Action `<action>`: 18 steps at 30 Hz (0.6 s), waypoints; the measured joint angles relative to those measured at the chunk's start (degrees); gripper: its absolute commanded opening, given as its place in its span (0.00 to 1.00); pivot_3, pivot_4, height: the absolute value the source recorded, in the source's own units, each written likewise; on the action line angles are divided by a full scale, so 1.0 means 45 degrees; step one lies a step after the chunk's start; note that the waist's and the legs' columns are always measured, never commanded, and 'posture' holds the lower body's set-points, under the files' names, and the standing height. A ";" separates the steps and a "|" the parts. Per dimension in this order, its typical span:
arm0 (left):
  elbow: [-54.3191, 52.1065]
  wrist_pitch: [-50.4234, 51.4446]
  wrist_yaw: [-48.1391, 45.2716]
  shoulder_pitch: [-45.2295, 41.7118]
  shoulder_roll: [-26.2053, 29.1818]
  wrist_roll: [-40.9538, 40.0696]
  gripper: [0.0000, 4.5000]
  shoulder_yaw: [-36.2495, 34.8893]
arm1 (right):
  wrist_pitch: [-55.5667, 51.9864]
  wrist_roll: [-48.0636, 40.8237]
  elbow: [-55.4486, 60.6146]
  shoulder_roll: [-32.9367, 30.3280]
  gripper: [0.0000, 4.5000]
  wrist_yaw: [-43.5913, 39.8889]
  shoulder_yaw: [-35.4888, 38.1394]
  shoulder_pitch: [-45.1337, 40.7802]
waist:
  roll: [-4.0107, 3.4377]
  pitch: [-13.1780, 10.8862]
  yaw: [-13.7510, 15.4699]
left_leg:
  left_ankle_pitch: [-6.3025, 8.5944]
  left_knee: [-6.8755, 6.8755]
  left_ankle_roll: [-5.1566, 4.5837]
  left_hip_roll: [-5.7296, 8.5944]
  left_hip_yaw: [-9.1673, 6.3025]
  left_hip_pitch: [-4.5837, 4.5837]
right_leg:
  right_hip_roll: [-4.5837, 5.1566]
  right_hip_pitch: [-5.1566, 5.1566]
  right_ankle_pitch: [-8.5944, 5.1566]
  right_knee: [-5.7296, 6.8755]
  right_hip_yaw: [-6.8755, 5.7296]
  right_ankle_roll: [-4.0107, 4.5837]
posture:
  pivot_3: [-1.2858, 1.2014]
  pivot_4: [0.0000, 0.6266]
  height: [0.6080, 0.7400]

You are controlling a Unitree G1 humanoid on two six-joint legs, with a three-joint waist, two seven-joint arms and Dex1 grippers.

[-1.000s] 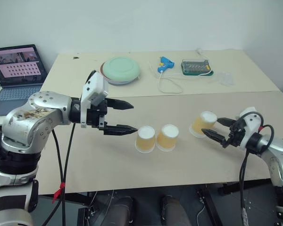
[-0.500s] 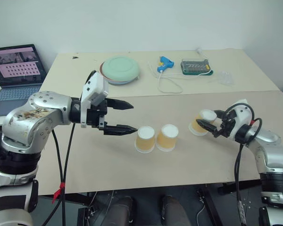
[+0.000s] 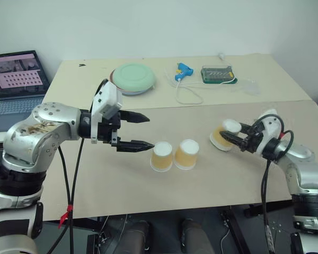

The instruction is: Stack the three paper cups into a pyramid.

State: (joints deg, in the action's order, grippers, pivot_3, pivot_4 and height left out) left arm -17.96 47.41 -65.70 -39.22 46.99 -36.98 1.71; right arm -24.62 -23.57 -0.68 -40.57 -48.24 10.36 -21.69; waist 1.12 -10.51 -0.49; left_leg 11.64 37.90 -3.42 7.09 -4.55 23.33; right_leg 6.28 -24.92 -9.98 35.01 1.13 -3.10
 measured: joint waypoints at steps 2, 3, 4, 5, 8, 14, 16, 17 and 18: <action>0.0032 -0.0018 0.0020 0.0205 0.0014 0.0077 1.00 0.0003 | -0.0867 -0.0833 0.0803 -0.0738 0.55 -0.0540 0.0096 -0.0745 | -0.0036 -0.0022 -0.0054 | -0.0001 0.0000 0.0000 0.0004 0.0017 0.0013 | 0.0002 -0.0019 0.0004 0.0003 0.0021 -0.0004 | 0.52 0.24 1.00; 0.0070 -0.0023 0.0029 0.0239 0.0012 0.0119 1.00 0.0028 | -0.1294 -0.1342 0.1195 -0.1262 0.55 -0.0946 0.0267 -0.1445 | -0.0040 -0.0028 -0.0067 | -0.0002 -0.0001 0.0002 0.0000 0.0016 0.0020 | -0.0002 -0.0025 0.0005 0.0003 0.0019 -0.0003 | 0.52 0.24 1.00; 0.0081 -0.0028 0.0033 0.0240 0.0010 0.0159 1.00 0.0035 | -0.1489 -0.1630 0.1393 -0.1651 0.55 -0.1224 0.0371 -0.1918 | -0.0039 -0.0029 -0.0061 | -0.0002 -0.0002 0.0002 -0.0003 0.0017 0.0019 | -0.0003 -0.0026 0.0004 0.0001 0.0018 -0.0002 | 0.52 0.24 1.00; 0.0088 -0.0058 0.0032 0.0251 0.0017 0.0184 1.00 0.0028 | -0.1832 -0.2093 0.1568 -0.2220 0.55 -0.1797 0.0419 -0.2659 | -0.0039 -0.0029 -0.0053 | -0.0002 -0.0006 0.0000 -0.0010 0.0014 0.0015 | -0.0009 -0.0021 0.0003 -0.0003 0.0009 -0.0001 | 0.52 0.24 1.00; 0.0111 -0.0169 0.0011 0.0277 0.0012 0.0194 1.00 0.0055 | -0.2750 -0.3181 0.1643 -0.3214 0.55 -0.3679 0.0248 -0.4778 | -0.0032 -0.0030 -0.0057 | 0.0000 -0.0011 -0.0003 -0.0013 0.0013 0.0019 | -0.0008 -0.0022 0.0002 -0.0011 0.0003 -0.0001 | 0.52 0.24 1.00; 0.0200 -0.0239 -0.0025 0.0286 -0.0029 0.0222 1.00 0.0147 | -0.3913 -0.3667 0.0525 -0.2640 0.55 -0.5932 -0.1784 -0.6913 | 0.0011 -0.0032 -0.0114 | 0.0001 -0.0008 -0.0004 -0.0010 0.0026 0.0025 | 0.0007 -0.0029 0.0007 -0.0011 0.0010 -0.0002 | 0.52 0.24 1.00; 0.0199 -0.0242 -0.0019 0.0275 -0.0084 0.0216 1.00 0.0220 | -0.3894 -0.3501 0.0548 -0.2173 0.55 -0.6663 -0.2822 -0.7246 | 0.0013 -0.0032 -0.0095 | 0.0000 -0.0009 -0.0003 -0.0017 0.0015 0.0027 | -0.0002 -0.0034 0.0007 -0.0005 -0.0001 0.0003 | 0.52 0.24 1.00; 0.0200 -0.0241 -0.0013 0.0275 -0.0089 0.0215 1.00 0.0226 | -0.3854 -0.3343 0.0537 -0.2027 0.55 -0.6876 -0.3220 -0.7235 | 0.0014 -0.0033 -0.0081 | 0.0000 -0.0009 -0.0004 -0.0014 0.0014 0.0039 | 0.0000 -0.0051 0.0009 0.0000 -0.0001 0.0005 | 0.52 0.24 1.00; 0.0195 -0.0241 -0.0005 0.0275 -0.0088 0.0211 1.00 0.0224 | -0.3790 -0.3128 0.0518 -0.1826 0.55 -0.7036 -0.3607 -0.7200 | 0.0014 -0.0033 -0.0075 | 0.0000 -0.0009 -0.0004 -0.0010 0.0014 0.0054 | 0.0002 -0.0065 0.0013 0.0002 0.0000 0.0010 | 0.52 0.24 1.00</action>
State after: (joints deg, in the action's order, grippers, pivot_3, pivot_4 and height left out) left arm -17.08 46.33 -65.72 -37.99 46.60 -36.04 2.72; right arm -41.67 -37.65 1.65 -48.79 -79.90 -5.87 -54.09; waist 1.18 -10.66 -0.83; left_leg 11.64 37.86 -3.44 7.05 -4.49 23.57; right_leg 6.29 -25.21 -9.92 35.02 1.13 -3.06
